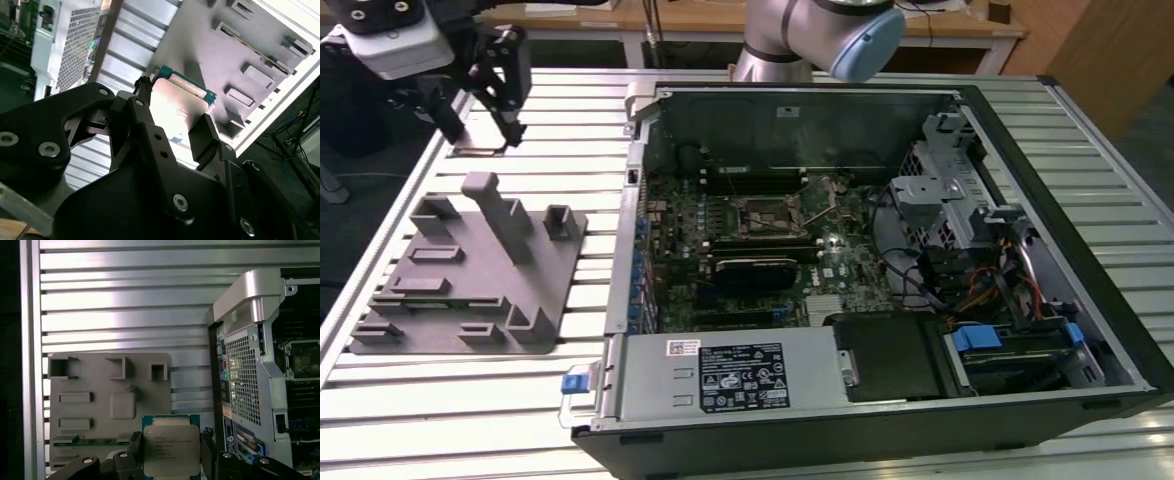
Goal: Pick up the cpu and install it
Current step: 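Pick up the cpu and move it towards the insertion slot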
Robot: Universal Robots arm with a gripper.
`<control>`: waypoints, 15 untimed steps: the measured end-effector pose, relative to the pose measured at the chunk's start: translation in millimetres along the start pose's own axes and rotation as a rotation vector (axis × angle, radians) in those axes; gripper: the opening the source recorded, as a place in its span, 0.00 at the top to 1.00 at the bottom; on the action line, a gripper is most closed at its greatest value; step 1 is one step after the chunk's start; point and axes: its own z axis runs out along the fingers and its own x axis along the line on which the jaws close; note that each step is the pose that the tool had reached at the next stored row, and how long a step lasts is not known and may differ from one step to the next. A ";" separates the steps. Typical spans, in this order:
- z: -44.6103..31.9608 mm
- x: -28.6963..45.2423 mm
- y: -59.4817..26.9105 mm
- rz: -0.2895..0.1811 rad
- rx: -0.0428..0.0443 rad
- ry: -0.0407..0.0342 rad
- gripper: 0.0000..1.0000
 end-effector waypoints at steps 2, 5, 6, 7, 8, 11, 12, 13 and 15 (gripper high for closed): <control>0.4 -8.2 0.6 0.000 0.0000 0.0000 0.45; 1.1 -20.8 1.5 0.000 0.0000 0.0000 0.45; 1.2 -24.6 1.7 0.000 0.0000 0.0000 0.45; 1.4 -28.5 2.0 0.000 0.0000 0.0000 0.45; 1.7 -32.0 2.3 0.000 -0.0001 -0.0001 0.45; 2.2 -42.8 3.0 0.000 0.0000 0.0000 0.45; 2.3 -46.2 3.3 0.000 0.0001 0.0001 0.45; 2.5 -49.6 3.5 0.000 0.0000 0.0001 0.45; 2.8 -56.0 4.0 0.000 0.0001 0.0000 0.45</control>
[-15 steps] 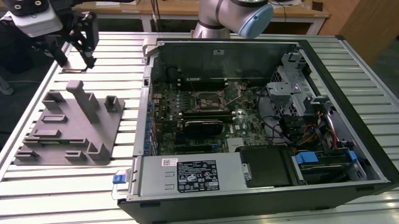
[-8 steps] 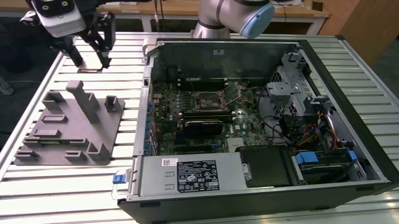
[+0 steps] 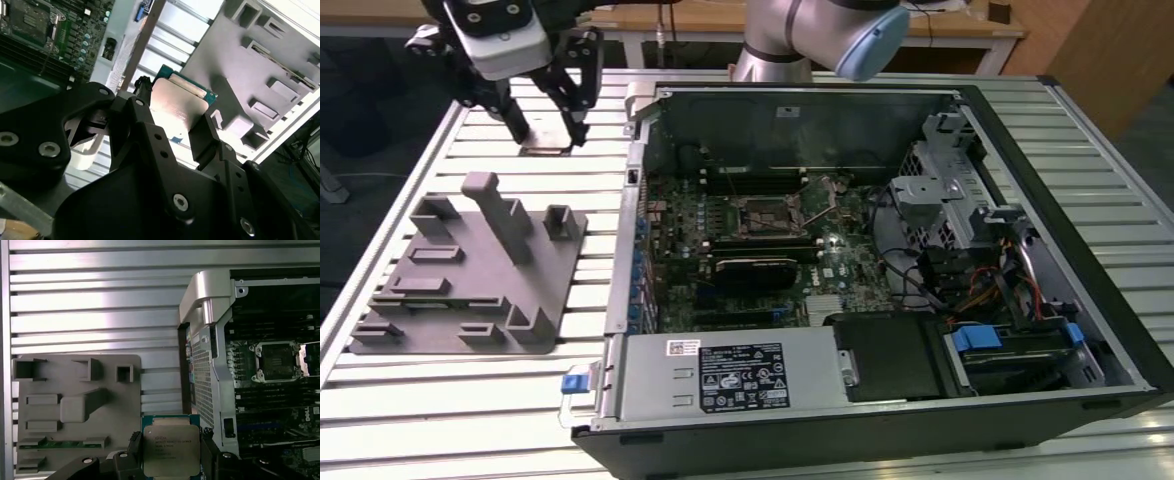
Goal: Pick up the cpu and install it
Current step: 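Pick up the cpu and move it towards the insertion slot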
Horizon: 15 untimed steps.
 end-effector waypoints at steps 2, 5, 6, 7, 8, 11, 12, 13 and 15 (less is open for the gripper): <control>0.4 -6.7 0.5 0.000 -0.0001 0.0000 0.45; 0.9 -17.5 1.2 0.000 0.0000 0.0000 0.45; 1.1 -20.8 1.5 0.000 -0.0001 -0.0001 0.45; 1.3 -24.3 1.7 0.000 -0.0001 0.0000 0.45; 1.4 -28.1 2.0 0.000 0.0000 0.0000 0.45; 2.1 -40.7 2.9 0.000 0.0000 0.0000 0.45; 2.3 -45.3 3.2 0.000 -0.0001 0.0000 0.45; 2.5 -49.7 3.5 0.000 -0.0001 0.0000 0.45; 3.0 -58.2 4.1 0.000 -0.0001 0.0000 0.45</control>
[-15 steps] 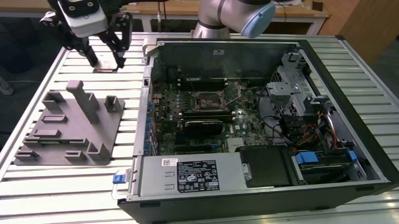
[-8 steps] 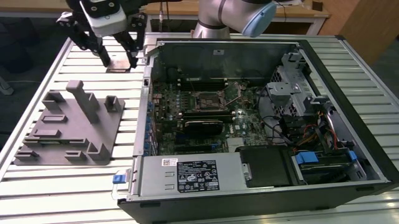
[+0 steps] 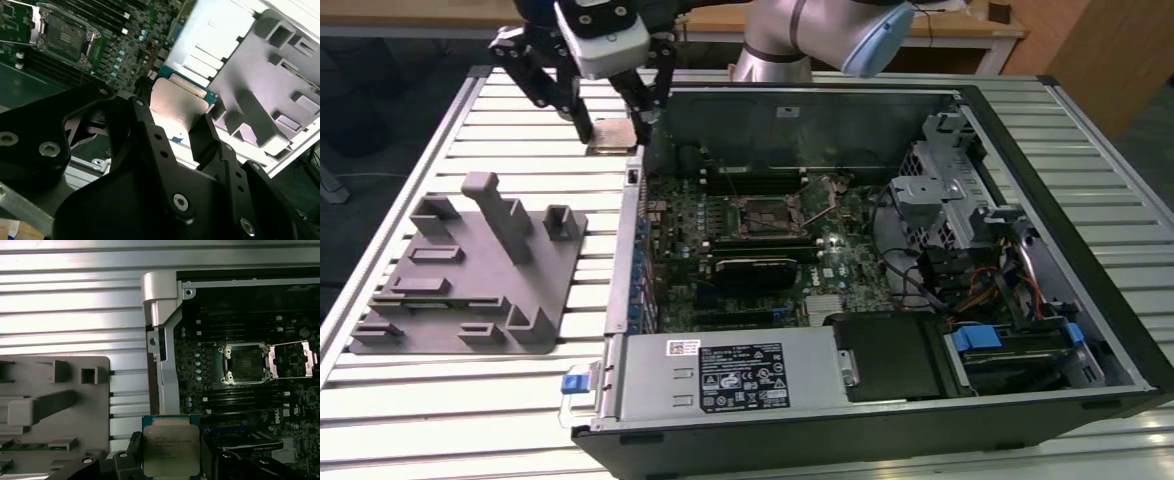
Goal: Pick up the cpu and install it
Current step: 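Pick up the cpu and move it towards the insertion slot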
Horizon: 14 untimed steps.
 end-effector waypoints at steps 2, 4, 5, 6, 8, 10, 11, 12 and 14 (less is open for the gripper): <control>0.4 -8.6 0.6 0.000 0.0000 0.0000 0.45; 0.8 -16.3 1.1 0.000 0.0000 0.0000 0.45; 1.0 -20.2 1.4 0.000 0.0000 0.0000 0.45; 1.2 -24.0 1.7 0.000 0.0000 0.0000 0.45; 1.6 -31.7 2.3 0.000 0.0000 0.0000 0.45; 2.0 -40.1 2.8 0.000 0.0000 0.0000 0.45; 2.2 -44.0 3.1 0.000 0.0000 0.0000 0.45; 2.4 -47.7 3.4 0.000 0.0001 0.0001 0.45; 2.7 -54.0 3.8 0.000 0.0000 0.0000 0.45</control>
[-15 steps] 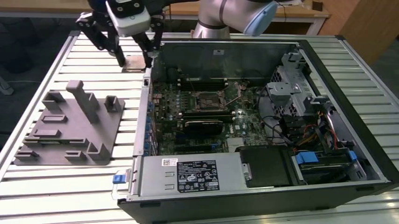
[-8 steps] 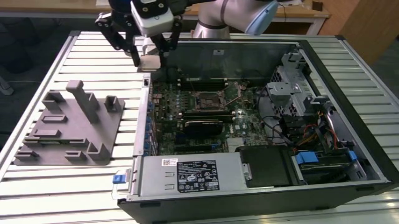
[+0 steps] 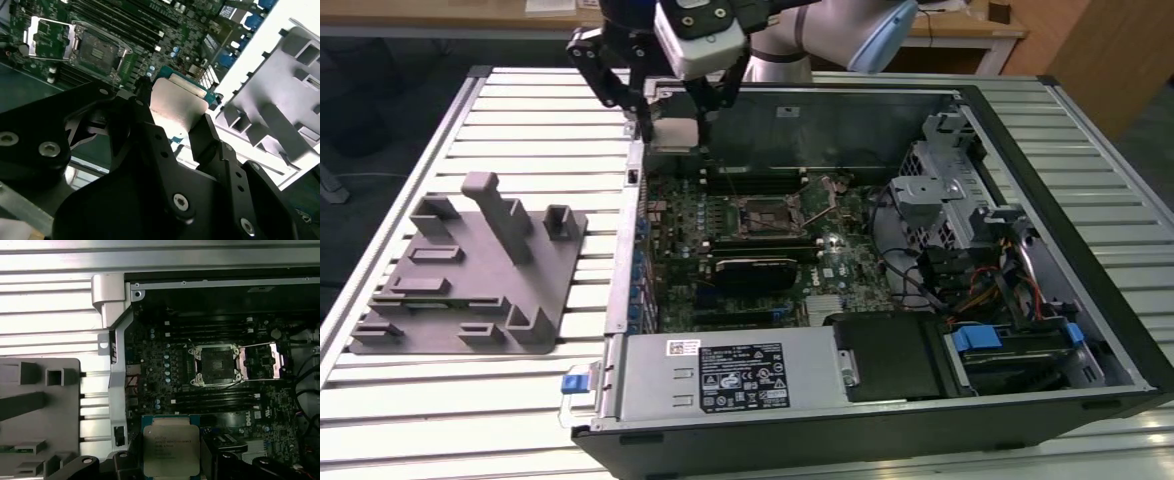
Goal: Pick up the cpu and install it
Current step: 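Pick up the cpu and move it towards the insertion slot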
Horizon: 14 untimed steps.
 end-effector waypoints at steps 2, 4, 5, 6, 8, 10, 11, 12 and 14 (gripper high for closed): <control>0.3 -5.9 0.5 0.000 0.0001 0.0000 0.45; 0.6 -11.5 0.9 0.000 0.0000 -0.0001 0.45; 0.7 -14.5 1.1 0.000 0.0000 0.0000 0.45; 0.9 -17.5 1.4 0.000 0.0000 0.0000 0.45; 1.2 -23.6 1.9 0.000 0.0000 0.0000 0.45; 1.5 -30.2 2.4 0.000 0.0001 0.0000 0.45; 1.7 -33.4 2.7 0.000 0.0000 0.0000 0.45; 1.9 -36.3 3.0 0.000 0.0001 0.0001 0.45; 2.6 -41.3 3.7 0.000 -0.0001 0.0001 0.45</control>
